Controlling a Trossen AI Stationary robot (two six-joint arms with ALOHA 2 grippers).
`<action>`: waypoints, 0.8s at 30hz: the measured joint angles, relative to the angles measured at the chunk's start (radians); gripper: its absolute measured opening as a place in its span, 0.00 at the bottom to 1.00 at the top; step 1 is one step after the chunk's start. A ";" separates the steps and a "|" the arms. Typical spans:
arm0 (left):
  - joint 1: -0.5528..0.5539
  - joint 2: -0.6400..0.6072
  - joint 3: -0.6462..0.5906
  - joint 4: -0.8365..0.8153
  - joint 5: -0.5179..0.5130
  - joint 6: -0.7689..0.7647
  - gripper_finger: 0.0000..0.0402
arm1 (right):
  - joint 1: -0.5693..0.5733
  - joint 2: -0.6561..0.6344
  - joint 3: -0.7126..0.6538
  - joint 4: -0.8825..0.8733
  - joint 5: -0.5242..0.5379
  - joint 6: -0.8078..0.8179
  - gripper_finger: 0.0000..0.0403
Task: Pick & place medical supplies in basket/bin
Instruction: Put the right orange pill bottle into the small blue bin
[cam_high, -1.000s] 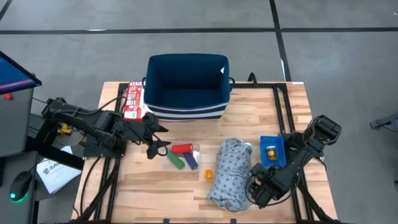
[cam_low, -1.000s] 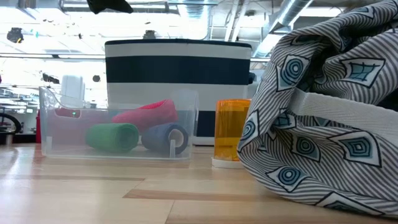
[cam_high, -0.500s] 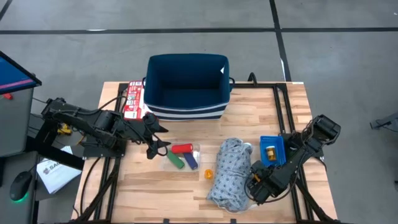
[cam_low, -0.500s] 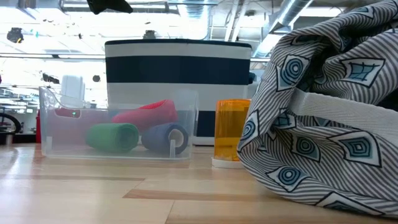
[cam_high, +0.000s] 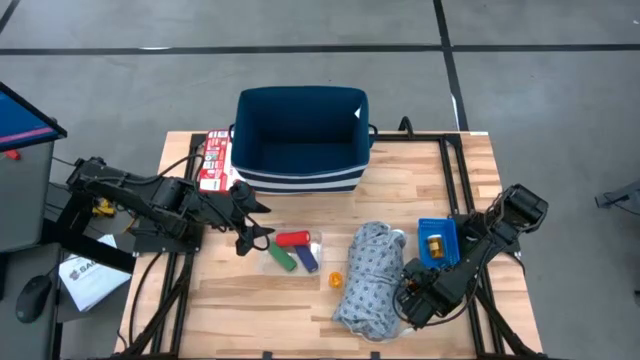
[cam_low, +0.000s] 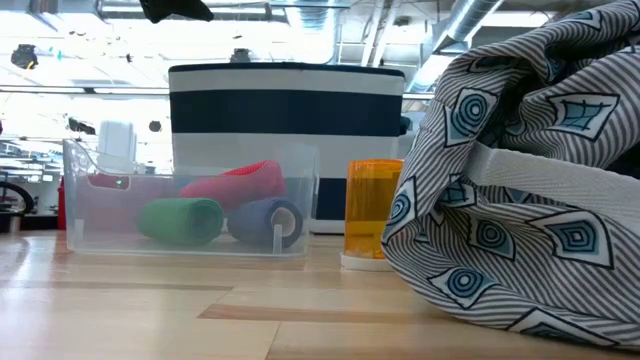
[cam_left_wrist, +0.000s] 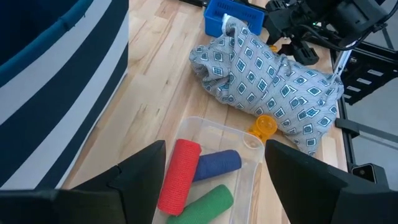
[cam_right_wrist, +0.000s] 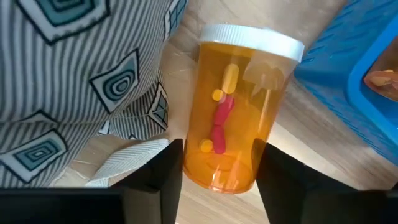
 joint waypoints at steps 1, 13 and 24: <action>0.000 0.000 0.000 0.000 0.000 0.000 0.66 | 0.000 0.000 0.000 0.000 -0.001 0.000 0.39; 0.000 0.000 0.000 0.000 -0.001 0.000 0.66 | 0.042 0.000 0.074 -0.043 -0.059 0.070 0.41; 0.000 0.000 0.000 0.000 -0.011 0.020 0.66 | 0.051 -0.008 0.407 -0.582 0.040 0.148 0.42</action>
